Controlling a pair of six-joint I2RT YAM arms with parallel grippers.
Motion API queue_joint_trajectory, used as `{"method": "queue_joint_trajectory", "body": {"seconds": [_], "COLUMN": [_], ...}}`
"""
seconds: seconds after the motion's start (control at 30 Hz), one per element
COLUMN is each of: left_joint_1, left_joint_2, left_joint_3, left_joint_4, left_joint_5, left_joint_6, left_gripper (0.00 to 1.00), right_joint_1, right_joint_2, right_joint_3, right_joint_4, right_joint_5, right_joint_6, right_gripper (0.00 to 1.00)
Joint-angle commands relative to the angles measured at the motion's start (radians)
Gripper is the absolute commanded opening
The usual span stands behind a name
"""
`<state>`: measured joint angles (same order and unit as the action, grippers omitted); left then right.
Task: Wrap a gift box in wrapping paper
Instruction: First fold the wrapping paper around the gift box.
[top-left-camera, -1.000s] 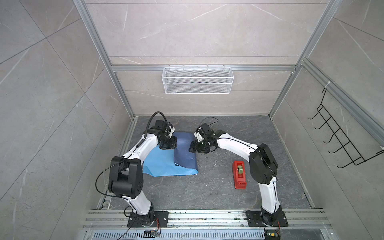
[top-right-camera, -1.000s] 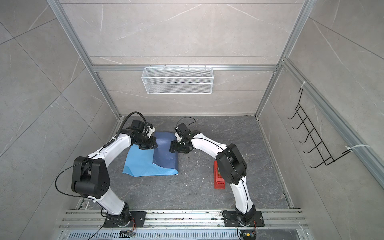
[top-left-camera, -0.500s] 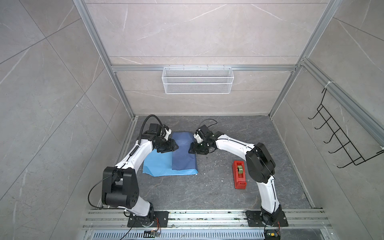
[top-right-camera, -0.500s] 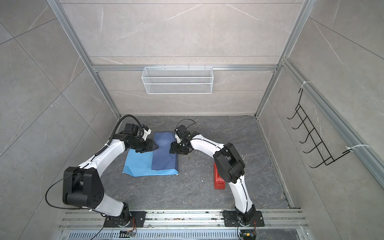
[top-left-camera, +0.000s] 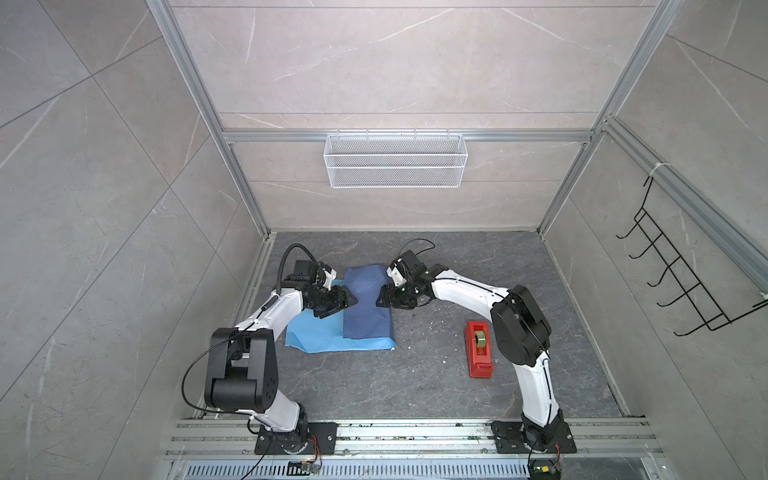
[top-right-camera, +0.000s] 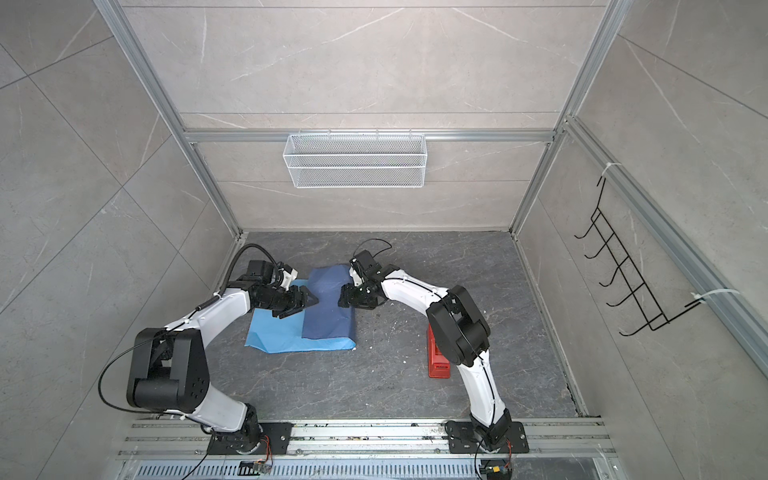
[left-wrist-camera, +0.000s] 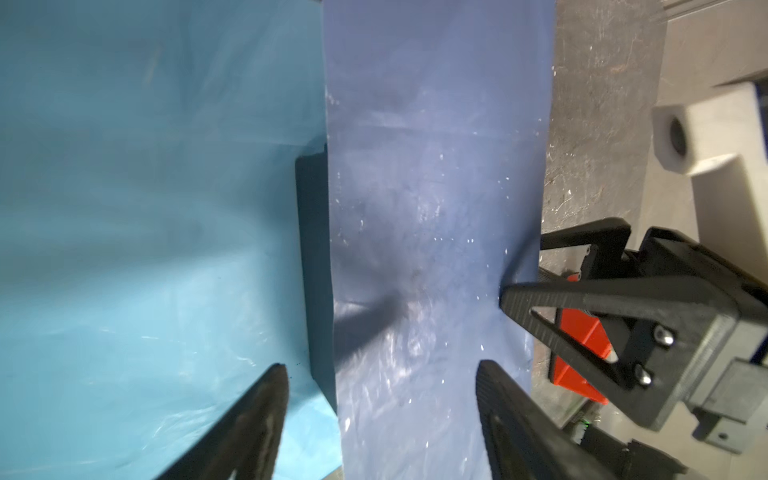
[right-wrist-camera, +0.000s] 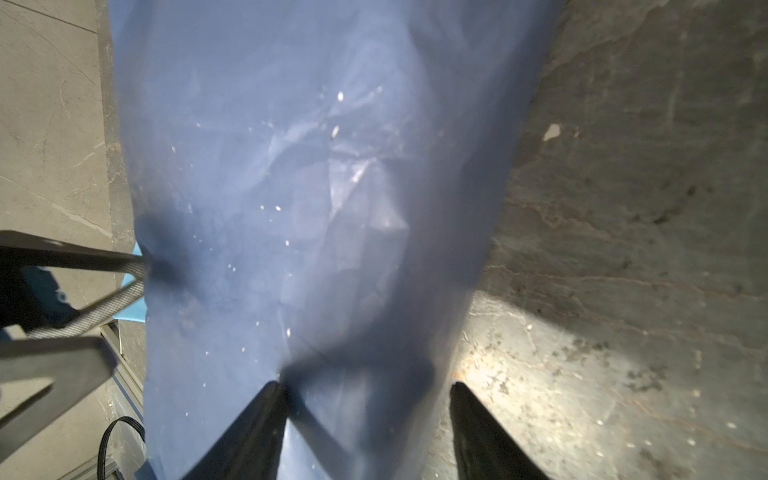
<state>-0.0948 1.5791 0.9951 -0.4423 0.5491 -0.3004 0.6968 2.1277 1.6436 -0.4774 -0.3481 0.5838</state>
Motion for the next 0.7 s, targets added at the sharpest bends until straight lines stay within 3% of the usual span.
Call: {"method": "queue_joint_trajectory", "body": {"seconds": [0.0,0.17,0.37,0.67], "left_joint_1": [0.002,0.013,0.016,0.016], "left_joint_2": [0.025,0.064,0.058,0.056], "left_joint_3": [0.003,0.010,0.001,-0.026], "left_joint_4": [0.074,0.101,0.090,0.097], "left_joint_5": [0.078,0.159,0.140,0.113], "left_joint_6": [-0.037,-0.052,-0.051,-0.045], "left_gripper": [0.69,0.61,0.43,0.00], "right_joint_1": [0.001,0.001,-0.009,-0.014], "right_joint_2": [0.001,-0.004,-0.013,-0.039], "right_joint_3": [-0.037,-0.043,-0.053,-0.045], "right_joint_4": [-0.031,-0.029,-0.026,-0.032], "right_joint_5": [0.030,0.020,0.023,0.006], "right_joint_6": [-0.002,-0.002,0.001,-0.011], "right_gripper": [0.64,0.64,0.64,0.64]}}
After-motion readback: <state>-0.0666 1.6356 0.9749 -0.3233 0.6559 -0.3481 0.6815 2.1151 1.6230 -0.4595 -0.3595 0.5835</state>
